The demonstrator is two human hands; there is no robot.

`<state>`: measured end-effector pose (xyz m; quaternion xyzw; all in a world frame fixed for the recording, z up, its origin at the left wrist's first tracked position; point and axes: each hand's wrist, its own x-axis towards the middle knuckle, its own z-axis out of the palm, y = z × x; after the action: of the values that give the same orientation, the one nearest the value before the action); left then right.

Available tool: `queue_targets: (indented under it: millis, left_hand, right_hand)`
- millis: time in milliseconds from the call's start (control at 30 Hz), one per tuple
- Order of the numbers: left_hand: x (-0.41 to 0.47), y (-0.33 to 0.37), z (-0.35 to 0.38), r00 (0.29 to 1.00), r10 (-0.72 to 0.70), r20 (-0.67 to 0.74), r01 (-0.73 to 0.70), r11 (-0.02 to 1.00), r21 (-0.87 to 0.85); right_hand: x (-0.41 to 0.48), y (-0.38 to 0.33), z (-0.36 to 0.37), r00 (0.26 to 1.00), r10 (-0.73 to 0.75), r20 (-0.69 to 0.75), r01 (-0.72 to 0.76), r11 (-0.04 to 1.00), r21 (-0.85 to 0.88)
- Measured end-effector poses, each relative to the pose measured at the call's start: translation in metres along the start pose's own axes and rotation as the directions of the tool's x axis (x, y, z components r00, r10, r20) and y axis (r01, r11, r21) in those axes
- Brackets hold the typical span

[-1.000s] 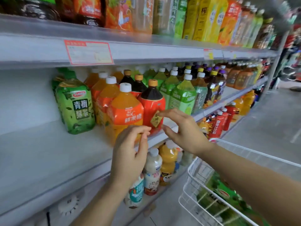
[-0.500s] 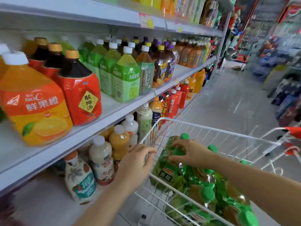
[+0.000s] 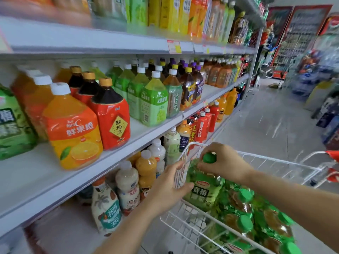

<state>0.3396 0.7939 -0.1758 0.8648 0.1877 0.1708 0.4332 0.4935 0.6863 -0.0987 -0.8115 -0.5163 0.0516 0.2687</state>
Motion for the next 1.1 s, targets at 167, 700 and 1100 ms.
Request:
queue_targets:
  millis: [167, 700, 1100]
  left_hand:
    - [-0.012, 0.045, -0.047, 0.977, 0.119, -0.177, -0.154, 0.968, -0.198]
    - [-0.143, 0.015, -0.192, 0.505, 0.172, -0.846, -0.135, 0.984, 0.119]
    - [-0.122, -0.053, -0.258, 0.352, 0.019, -0.936, -0.102, 0.995, -0.018]
  right_hand:
    - [0.007, -0.077, -0.057, 0.958, -0.212, -0.194, 0.241, 0.96, 0.145]
    - [0.051, -0.256, 0.015, 0.843, -0.507, -0.18, 0.514, 0.66, 0.548]
    - [0.1, -0.249, 0.092, 0.858, -0.514, 0.016, 0.511, 0.849, -0.13]
